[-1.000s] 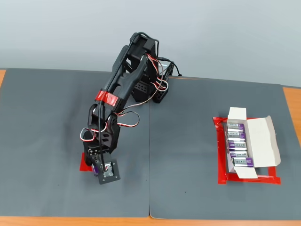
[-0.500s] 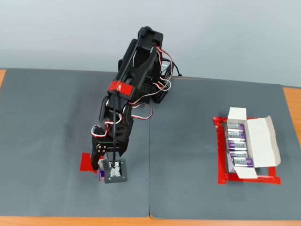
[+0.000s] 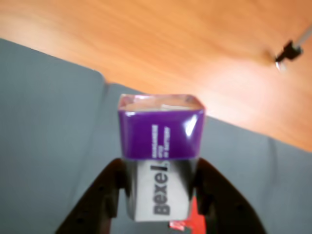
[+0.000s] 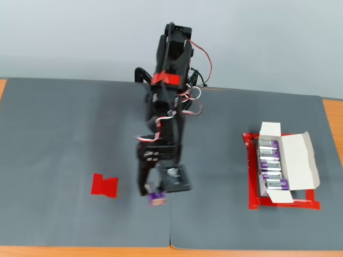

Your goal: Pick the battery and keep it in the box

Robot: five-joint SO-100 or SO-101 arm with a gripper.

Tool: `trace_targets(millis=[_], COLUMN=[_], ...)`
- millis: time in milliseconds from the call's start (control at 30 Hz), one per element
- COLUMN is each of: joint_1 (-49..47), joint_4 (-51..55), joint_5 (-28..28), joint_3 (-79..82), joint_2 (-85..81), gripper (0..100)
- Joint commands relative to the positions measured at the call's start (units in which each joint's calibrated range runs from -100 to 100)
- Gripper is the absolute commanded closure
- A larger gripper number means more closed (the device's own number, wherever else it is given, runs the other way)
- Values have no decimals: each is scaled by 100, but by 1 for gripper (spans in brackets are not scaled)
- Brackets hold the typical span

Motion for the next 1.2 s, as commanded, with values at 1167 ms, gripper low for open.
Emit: trace_targets(millis=[1167], joint_1=[-4250], joint_4=[1306], joint_5=[-51], joint_3=[-924], joint_2=[644], gripper=[91])
